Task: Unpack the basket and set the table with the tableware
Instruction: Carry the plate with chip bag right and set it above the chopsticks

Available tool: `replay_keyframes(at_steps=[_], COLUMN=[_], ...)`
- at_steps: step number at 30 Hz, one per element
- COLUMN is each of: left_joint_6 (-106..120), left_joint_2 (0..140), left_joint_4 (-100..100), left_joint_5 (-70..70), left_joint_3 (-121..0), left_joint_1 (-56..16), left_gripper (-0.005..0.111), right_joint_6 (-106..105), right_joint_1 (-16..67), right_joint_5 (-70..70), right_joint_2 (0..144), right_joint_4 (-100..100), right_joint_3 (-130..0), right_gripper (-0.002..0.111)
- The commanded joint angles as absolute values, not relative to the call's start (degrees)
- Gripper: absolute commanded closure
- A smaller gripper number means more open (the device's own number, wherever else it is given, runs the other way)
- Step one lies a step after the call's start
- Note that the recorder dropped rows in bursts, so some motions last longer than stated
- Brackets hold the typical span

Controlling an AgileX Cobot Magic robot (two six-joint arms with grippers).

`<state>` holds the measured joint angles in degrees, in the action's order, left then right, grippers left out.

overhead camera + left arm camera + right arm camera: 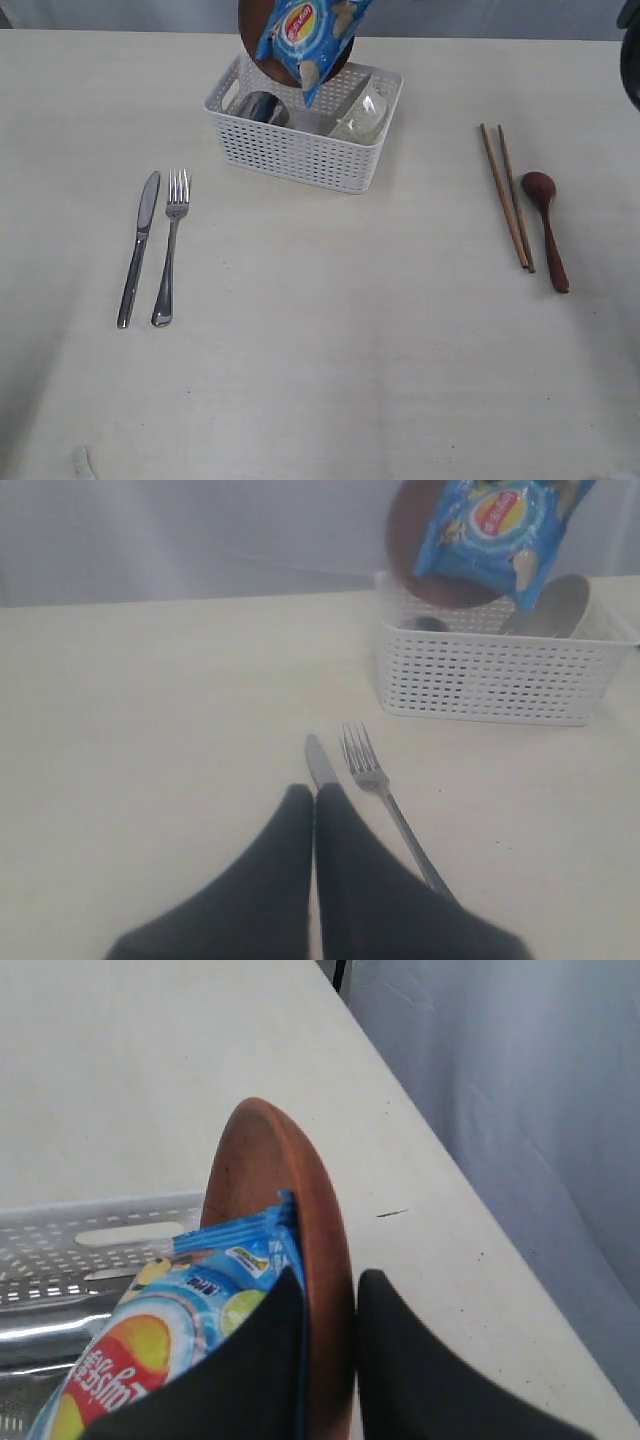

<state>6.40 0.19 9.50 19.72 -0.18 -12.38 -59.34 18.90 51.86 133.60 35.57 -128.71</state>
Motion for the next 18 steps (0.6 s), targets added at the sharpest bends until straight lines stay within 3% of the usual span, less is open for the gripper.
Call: replay_keyframes(at_steps=[1, 9, 18], left_joint_6=[6.4, 6.3, 6.3], left_joint_2=[0.0, 0.0, 0.0], left_joint_4=[9.4, 9.4, 9.4], left_joint_5=[19.6, 19.6, 19.6], left_joint_3=[0.0, 0.0, 0.0], left_joint_1=[-12.7, -12.7, -12.7], left_gripper=[0.107, 0.107, 0.107], right_joint_6=[-56.4, -46.2, -36.8], right_joint_1=[16.3, 4.6, -11.6], right_joint_5=[52.0, 54.1, 60.9], right_joint_2=[129.6, 124.9, 131.6], right_joint_4=[37.8, 42.2, 52.7], right_joint_3=[-129.2, -129.2, -124.8], right_gripper=[0.108, 0.108, 0.109])
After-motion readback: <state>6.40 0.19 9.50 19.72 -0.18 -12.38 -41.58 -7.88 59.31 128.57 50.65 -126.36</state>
